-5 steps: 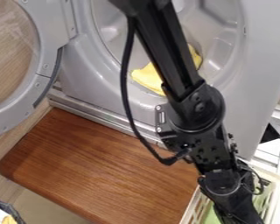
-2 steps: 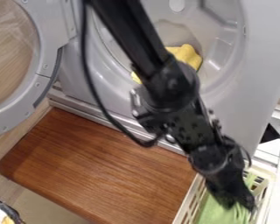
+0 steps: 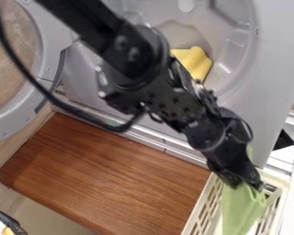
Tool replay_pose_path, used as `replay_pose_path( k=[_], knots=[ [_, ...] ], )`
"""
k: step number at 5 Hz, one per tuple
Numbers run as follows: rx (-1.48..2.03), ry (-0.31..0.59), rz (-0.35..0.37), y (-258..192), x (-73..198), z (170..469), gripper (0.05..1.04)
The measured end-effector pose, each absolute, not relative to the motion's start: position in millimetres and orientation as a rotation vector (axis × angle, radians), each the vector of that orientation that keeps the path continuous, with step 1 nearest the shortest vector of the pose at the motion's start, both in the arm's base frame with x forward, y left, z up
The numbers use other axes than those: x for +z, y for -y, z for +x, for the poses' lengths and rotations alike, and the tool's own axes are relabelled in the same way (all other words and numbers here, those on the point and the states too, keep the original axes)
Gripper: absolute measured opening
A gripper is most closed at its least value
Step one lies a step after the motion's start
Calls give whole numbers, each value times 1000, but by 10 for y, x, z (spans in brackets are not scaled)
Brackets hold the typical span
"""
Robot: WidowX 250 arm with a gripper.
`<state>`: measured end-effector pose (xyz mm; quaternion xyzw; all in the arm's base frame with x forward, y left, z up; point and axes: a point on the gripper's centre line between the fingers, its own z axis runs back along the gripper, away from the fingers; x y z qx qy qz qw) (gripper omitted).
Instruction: Is moving a green cloth for the washing machine
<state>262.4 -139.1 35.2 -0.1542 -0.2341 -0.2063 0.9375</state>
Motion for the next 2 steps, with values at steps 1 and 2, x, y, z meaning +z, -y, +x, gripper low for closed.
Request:
replay_pose_path(
  k=[1, 2],
  knots=[
    [-351, 531, -284, 1107, 530, 2643, 49],
    [-278, 581, -248, 819, 720, 2699, 49]
  ],
)
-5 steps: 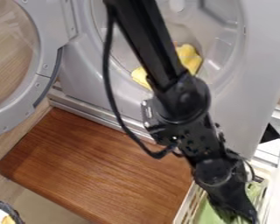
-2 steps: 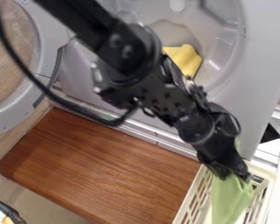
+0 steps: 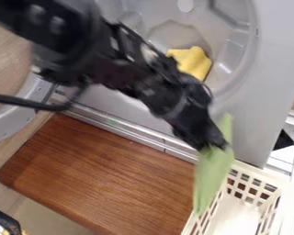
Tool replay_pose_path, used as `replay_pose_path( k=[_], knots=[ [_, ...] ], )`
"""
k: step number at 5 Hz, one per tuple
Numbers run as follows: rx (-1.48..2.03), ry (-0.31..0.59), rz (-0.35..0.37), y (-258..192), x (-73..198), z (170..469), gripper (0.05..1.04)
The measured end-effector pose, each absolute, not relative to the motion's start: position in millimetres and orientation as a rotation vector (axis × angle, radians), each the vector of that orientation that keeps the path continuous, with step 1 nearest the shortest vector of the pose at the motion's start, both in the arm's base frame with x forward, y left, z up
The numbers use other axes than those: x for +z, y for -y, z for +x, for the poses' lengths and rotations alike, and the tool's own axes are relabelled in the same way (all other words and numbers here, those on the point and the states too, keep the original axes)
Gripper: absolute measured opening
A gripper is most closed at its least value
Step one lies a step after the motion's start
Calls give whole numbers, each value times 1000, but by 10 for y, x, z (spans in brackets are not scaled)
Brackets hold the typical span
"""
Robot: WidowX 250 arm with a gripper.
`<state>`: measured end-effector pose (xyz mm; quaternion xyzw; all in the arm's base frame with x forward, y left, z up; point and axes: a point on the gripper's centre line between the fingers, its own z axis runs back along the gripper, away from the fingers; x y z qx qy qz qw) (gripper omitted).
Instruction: Is moving a green cloth for the washing machine
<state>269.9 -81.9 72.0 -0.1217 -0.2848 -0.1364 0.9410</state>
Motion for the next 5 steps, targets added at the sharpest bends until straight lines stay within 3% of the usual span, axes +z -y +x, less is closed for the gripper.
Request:
replay_pose_path(
  k=[3, 5],
  knots=[
    [-78, 611, -158, 71, 811, 2746, 49],
    [38, 533, -122, -258, 486, 2635, 49]
  ],
)
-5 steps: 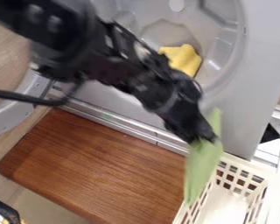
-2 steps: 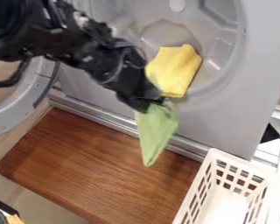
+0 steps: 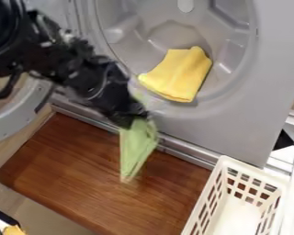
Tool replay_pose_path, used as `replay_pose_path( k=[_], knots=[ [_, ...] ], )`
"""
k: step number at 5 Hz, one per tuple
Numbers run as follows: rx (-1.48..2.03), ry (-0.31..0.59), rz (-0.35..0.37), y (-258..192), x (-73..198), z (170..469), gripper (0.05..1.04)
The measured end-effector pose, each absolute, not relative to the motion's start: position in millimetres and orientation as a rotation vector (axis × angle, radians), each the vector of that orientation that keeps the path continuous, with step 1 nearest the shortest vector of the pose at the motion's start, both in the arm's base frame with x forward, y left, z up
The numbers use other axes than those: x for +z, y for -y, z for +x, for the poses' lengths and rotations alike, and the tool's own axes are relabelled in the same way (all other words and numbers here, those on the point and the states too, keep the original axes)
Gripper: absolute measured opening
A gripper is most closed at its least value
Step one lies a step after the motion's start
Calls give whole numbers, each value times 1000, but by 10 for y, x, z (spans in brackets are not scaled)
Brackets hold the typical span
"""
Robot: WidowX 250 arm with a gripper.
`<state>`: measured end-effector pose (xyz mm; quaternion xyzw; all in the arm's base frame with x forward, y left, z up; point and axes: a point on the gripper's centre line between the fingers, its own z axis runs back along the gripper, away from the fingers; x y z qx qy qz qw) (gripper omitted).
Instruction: Is moving a green cloth for the washing machine
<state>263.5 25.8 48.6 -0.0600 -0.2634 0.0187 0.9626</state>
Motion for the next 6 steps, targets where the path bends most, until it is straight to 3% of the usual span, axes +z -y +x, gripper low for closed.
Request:
replay_pose_path(
  k=[3, 4, 6],
  knots=[
    [179, 457, -83, -379, -109, 2648, 73],
    [212, 410, -83, -358, -231, 2652, 219],
    [186, 377, -76, -298, -221, 2668, 786]
  ],
)
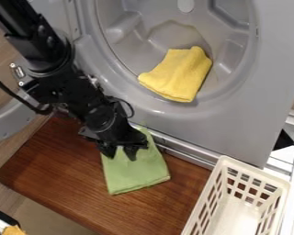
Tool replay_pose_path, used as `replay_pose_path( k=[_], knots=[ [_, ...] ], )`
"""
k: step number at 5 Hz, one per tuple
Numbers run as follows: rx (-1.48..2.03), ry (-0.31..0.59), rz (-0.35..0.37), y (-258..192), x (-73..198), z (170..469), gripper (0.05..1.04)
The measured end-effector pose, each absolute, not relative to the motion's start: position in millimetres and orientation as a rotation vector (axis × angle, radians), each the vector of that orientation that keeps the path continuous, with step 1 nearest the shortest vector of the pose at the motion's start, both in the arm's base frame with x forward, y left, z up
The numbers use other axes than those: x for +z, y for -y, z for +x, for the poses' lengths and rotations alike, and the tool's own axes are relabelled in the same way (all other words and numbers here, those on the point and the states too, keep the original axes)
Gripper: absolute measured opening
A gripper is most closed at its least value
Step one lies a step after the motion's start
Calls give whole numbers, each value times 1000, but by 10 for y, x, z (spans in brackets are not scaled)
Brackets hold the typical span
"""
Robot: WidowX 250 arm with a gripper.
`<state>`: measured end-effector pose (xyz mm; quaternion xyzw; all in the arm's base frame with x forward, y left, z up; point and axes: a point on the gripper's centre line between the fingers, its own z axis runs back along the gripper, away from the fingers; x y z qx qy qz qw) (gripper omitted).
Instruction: Is moving a green cloth for the washing machine
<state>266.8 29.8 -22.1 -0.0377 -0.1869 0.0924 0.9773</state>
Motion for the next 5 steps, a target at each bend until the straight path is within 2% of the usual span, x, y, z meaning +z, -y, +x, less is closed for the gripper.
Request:
replay_pose_path(
  k=[1, 4, 5],
  knots=[
    [163, 374, -73, -260, -169, 2669, 1003],
    [-2, 443, -50, -35, 337, 2654, 1000],
    [-95, 499, -62, 183, 573, 2619, 1000]
  ],
)
